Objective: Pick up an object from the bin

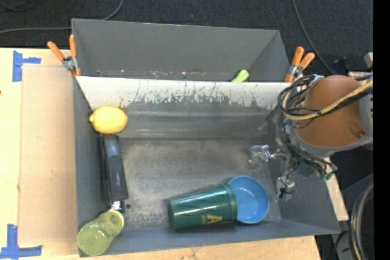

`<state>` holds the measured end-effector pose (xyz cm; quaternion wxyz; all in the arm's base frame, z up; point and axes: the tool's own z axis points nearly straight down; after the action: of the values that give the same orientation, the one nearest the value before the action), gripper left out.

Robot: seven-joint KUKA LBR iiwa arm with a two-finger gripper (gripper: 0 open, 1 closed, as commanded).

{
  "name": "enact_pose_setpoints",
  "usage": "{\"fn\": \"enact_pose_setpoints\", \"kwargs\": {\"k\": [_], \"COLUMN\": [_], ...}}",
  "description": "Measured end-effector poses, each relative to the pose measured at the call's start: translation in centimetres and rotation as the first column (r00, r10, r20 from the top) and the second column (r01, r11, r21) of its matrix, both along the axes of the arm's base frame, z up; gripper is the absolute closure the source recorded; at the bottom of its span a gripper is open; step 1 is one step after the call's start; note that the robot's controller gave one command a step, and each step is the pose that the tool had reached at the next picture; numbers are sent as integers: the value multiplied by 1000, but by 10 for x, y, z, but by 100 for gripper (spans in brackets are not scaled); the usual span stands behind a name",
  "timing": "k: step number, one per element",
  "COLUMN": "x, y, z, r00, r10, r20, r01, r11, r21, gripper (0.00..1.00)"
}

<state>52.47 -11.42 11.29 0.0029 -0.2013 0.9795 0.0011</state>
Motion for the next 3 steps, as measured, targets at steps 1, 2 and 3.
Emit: {"fn": "enact_pose_setpoints", "kwargs": {"k": [1, 2, 3], "x": [-4, -22, -33], "y": [3, 15, 22], "z": [-12, 59, 3], "r00": [995, 984, 974], "r10": [101, 178, 226], "r20": [-1, -3, -5], "r01": [-101, -178, -226], "r11": [995, 984, 974], "r21": [0, 1, 3], "gripper": [0, 0, 0]}}
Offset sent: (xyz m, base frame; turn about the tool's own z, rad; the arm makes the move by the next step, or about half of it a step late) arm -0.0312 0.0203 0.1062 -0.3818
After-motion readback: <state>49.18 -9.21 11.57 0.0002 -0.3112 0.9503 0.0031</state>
